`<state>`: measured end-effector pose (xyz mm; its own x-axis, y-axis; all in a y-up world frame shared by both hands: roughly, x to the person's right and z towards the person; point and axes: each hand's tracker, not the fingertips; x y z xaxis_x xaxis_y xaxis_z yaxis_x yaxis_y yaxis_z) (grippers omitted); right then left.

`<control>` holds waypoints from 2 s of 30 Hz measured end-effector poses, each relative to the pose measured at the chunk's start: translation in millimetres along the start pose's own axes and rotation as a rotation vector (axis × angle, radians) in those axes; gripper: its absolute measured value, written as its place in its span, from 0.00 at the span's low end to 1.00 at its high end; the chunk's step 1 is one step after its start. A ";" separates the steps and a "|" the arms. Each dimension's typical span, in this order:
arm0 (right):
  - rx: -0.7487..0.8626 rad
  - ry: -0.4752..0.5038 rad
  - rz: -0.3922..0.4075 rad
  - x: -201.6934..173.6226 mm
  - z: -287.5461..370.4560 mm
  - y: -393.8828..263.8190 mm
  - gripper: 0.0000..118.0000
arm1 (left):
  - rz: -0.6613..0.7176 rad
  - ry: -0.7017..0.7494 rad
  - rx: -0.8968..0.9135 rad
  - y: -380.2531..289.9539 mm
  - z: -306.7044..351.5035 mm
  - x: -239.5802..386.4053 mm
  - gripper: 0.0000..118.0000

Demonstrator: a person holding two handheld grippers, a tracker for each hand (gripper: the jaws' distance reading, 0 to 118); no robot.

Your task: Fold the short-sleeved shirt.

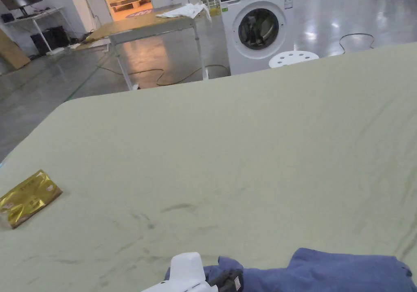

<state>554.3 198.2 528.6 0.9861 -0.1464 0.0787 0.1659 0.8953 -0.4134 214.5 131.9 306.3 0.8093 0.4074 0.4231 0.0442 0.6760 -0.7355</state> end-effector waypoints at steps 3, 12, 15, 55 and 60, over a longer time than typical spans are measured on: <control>-0.009 -0.004 -0.010 5.3 3.8 -4.1 0.00 | 0.011 0.001 -0.028 4.4 -5.7 4.4 0.23; -0.020 0.024 -0.059 16.3 -10.1 -10.5 0.00 | 0.109 -0.042 0.078 9.6 33.4 -20.5 0.07; -0.022 0.031 -0.068 17.2 -10.8 -12.1 0.00 | 0.126 -0.090 -0.039 -3.8 8.7 -18.0 0.02; -0.041 0.021 -0.171 28.6 -12.6 -26.4 0.00 | 0.484 0.077 0.279 10.8 153.2 -148.2 0.11; -0.041 0.040 -0.158 25.9 -17.3 -24.1 0.00 | 0.158 0.280 0.260 41.0 179.4 -94.5 0.11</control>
<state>576.1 165.6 524.9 0.9472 -0.3014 0.1093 0.3182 0.8421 -0.4354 34.7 231.2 331.0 0.9241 0.3596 0.1290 -0.2135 0.7660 -0.6063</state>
